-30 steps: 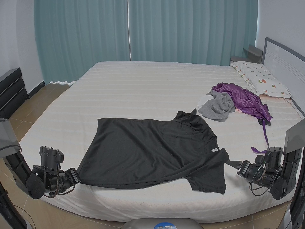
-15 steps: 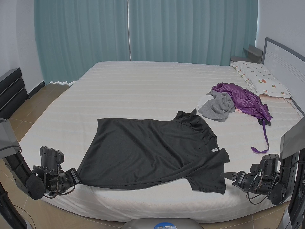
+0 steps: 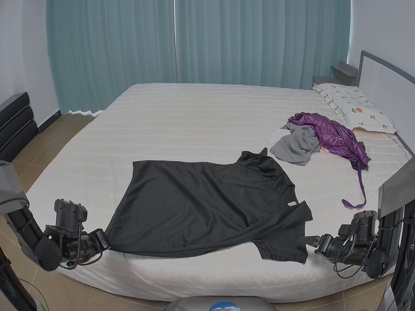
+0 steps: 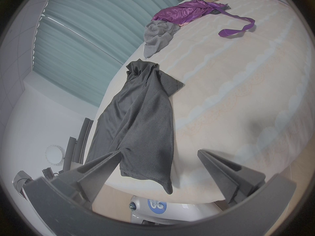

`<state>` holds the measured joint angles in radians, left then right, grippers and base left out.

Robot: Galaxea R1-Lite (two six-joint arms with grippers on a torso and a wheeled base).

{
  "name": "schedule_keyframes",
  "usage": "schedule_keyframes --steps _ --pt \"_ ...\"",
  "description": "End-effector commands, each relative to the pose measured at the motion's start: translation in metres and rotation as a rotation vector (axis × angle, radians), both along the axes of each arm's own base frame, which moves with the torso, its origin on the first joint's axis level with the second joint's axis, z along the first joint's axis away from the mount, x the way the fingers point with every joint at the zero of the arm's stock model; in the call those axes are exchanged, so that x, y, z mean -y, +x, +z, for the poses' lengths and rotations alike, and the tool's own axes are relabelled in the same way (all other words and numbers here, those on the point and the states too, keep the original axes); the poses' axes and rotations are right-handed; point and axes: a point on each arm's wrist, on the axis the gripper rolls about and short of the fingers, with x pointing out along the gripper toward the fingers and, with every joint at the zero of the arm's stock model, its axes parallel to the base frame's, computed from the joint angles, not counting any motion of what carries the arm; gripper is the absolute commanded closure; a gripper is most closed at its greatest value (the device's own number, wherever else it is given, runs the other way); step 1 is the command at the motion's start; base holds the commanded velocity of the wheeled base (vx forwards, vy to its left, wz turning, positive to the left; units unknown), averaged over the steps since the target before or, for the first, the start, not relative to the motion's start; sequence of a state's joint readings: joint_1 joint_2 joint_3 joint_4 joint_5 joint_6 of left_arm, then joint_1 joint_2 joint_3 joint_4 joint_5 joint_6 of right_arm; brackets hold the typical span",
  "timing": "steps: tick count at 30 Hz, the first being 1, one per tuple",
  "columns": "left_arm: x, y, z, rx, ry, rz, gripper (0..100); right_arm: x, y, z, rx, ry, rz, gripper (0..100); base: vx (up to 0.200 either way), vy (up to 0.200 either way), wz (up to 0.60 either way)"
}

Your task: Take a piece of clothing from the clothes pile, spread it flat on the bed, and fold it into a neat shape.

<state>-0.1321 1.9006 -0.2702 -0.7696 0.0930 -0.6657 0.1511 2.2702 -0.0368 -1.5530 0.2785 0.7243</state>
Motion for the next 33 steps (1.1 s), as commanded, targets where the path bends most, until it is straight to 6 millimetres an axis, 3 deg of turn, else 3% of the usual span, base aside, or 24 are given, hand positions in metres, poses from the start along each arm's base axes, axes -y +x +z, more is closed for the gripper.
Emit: schedule_keyframes --steps 1,33 --pt "0.0003 0.0000 -0.0003 -0.001 0.001 -0.001 100 -0.0003 0.0007 -0.0003 0.006 0.002 0.001 0 0.000 0.000 0.00" --pt "0.0006 -0.0001 0.0004 0.002 0.000 -0.002 100 -0.0066 -0.0012 -0.0066 -0.021 -0.004 0.027 0 0.000 0.000 0.00"
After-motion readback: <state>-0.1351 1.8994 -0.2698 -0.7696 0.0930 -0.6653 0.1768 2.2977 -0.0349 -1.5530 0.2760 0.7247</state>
